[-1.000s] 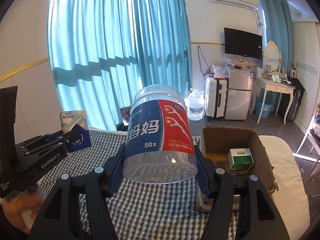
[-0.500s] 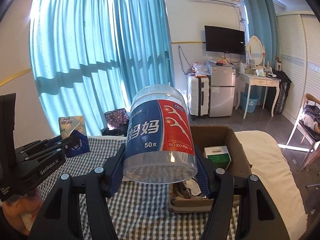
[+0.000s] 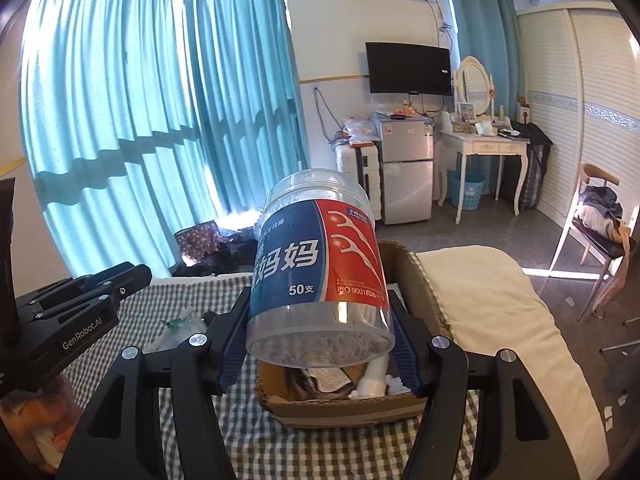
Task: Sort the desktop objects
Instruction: 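Carry the floss container and tissue pack over the cardboard box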
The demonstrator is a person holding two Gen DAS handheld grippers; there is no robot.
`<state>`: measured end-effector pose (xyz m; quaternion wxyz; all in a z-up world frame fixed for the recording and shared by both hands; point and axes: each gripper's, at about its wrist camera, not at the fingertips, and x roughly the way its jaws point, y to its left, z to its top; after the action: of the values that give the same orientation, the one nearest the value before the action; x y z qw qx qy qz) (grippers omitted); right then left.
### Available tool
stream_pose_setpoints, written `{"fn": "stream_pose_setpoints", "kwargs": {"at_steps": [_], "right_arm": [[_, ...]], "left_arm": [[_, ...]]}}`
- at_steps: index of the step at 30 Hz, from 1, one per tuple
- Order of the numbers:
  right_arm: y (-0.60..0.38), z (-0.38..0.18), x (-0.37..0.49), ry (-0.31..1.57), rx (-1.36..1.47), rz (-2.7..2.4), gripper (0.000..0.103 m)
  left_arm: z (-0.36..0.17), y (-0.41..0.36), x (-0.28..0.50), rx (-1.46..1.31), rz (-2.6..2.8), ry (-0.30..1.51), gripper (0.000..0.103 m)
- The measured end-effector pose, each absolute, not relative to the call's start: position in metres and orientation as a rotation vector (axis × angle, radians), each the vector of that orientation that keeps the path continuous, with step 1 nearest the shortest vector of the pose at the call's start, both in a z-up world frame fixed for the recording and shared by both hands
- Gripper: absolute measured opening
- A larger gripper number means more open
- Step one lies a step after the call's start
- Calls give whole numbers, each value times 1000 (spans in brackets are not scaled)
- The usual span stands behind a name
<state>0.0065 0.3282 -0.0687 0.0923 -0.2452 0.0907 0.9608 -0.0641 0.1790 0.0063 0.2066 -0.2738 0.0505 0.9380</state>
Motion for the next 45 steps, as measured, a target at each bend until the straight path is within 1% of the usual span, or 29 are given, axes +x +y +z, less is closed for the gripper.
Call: {"fn": "stream_pose_setpoints", "kwargs": {"at_steps": [5, 7, 9, 11, 13, 14, 15, 17, 20, 22, 24, 27, 30, 34, 35, 37, 38, 39, 42, 45], "right_arm": [[351, -77, 6, 290, -742, 2818, 61], [357, -81, 5, 297, -751, 2810, 61], [362, -84, 4, 308, -761, 2807, 61], [363, -88, 2, 317, -765, 2810, 61], [364, -94, -3, 324, -782, 2815, 61], [363, -96, -6, 329, -789, 2818, 61], [362, -98, -8, 332, -794, 2820, 61], [362, -103, -11, 337, -802, 2827, 61], [361, -108, -17, 349, -818, 2834, 61], [360, -112, -20, 346, -827, 2837, 61], [359, -114, -23, 346, -836, 2840, 61], [355, -117, -27, 353, -844, 2842, 61], [353, -117, -29, 353, -842, 2846, 61], [352, -122, -33, 352, -857, 2848, 61], [351, -123, -33, 351, -861, 2849, 61], [349, -125, -34, 349, -870, 2851, 61], [349, -125, -34, 348, -871, 2853, 61], [349, -125, -34, 345, -871, 2853, 61], [348, -126, -35, 348, -874, 2850, 61], [347, -127, -36, 354, -881, 2848, 61]], "left_arm": [[-1, 208, -71, -743, 2578, 187, 20], [-9, 208, -77, -770, 2573, 185, 20], [-26, 202, -81, -838, 2566, 152, 21], [-56, 193, -84, -974, 2537, 147, 22], [-95, 184, -78, -1135, 2479, 137, 30], [-113, 183, -73, -1216, 2441, 146, 39], [-132, 181, -67, -1302, 2392, 154, 46], [-172, 178, -48, -1455, 2292, 184, 47], [-219, 176, -25, -1645, 2213, 287, 48], [-238, 168, -16, -1747, 2160, 251, 48], [-252, 164, -13, -1811, 2144, 247, 54], [-272, 165, -12, -1870, 2127, 228, 58], [-283, 164, -16, -1875, 2151, 159, 68], [-304, 164, -16, -1885, 2178, 141, 68], [-304, 166, -12, -1866, 2199, 164, 67], [-300, 168, -7, -1838, 2223, 184, 52], [-296, 167, -6, -1822, 2242, 171, 31], [-294, 164, -6, -1812, 2248, 149, 21], [-291, 163, -6, -1805, 2249, 135, 19], [-281, 163, -9, -1778, 2267, 143, 19]]}}
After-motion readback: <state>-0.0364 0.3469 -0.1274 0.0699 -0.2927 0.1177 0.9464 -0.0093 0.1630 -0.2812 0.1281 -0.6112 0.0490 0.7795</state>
